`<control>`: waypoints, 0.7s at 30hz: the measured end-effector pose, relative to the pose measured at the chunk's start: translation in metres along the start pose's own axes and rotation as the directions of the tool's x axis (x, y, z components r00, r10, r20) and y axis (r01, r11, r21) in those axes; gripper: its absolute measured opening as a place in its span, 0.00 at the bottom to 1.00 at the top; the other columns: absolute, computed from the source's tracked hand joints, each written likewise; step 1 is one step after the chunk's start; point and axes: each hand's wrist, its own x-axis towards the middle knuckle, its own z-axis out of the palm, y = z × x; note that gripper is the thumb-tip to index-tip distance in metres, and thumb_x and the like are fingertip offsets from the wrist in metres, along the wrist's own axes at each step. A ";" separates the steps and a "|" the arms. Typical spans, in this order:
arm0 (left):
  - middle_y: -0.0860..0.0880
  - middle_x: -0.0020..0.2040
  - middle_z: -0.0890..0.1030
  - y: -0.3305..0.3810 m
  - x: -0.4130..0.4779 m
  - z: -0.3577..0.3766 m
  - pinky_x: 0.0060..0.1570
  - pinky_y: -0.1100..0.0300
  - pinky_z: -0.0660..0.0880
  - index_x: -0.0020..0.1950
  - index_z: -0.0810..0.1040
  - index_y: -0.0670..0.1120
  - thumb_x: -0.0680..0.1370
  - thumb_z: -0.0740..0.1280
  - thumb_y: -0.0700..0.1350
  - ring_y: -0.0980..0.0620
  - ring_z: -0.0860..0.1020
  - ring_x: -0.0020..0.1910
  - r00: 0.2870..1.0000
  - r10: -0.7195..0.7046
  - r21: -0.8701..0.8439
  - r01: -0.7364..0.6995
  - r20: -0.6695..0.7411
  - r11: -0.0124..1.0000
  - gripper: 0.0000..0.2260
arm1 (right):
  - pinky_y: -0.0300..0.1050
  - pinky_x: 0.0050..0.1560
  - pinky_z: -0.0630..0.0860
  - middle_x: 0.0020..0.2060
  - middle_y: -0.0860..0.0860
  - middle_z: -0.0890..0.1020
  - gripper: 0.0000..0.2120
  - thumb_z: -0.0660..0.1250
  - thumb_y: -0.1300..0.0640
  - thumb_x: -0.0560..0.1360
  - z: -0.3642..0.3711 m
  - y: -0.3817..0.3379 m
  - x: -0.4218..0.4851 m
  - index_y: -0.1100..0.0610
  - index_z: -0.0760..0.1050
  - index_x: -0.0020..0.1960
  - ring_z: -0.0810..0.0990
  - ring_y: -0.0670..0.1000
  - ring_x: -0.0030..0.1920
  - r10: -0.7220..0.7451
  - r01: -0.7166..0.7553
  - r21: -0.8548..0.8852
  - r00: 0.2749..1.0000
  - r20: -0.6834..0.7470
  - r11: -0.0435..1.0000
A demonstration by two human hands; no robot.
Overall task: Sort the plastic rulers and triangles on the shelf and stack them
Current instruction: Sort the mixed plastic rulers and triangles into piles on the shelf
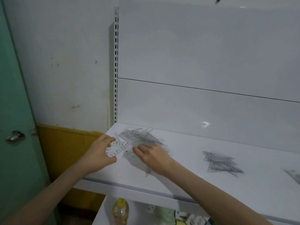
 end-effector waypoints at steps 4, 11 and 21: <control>0.53 0.56 0.69 0.010 0.007 0.005 0.46 0.66 0.70 0.66 0.72 0.45 0.69 0.74 0.41 0.57 0.72 0.53 0.996 0.073 -0.027 -0.075 -0.048 0.997 0.26 | 0.43 0.25 0.72 0.38 0.52 0.80 0.09 0.68 0.71 0.67 -0.019 0.011 -0.019 0.59 0.78 0.42 0.80 0.53 0.37 0.084 -0.079 0.082 0.995 -0.060 0.993; 0.53 0.56 0.70 0.051 0.029 0.031 0.45 0.67 0.67 0.64 0.72 0.45 0.68 0.75 0.42 0.56 0.71 0.53 0.980 0.187 -0.090 -0.193 -0.070 0.977 0.26 | 0.42 0.43 0.81 0.46 0.51 0.85 0.05 0.68 0.64 0.74 -0.074 0.037 -0.086 0.59 0.82 0.41 0.84 0.50 0.49 0.340 -0.284 0.241 0.910 -0.238 0.928; 0.56 0.54 0.68 0.158 0.049 0.108 0.50 0.70 0.72 0.60 0.72 0.48 0.67 0.70 0.34 0.59 0.72 0.51 0.903 0.427 -0.245 -0.404 0.046 0.881 0.24 | 0.42 0.37 0.81 0.46 0.51 0.86 0.07 0.68 0.57 0.74 -0.154 0.068 -0.203 0.57 0.83 0.39 0.85 0.48 0.43 0.506 -0.514 0.033 0.827 -0.247 0.857</control>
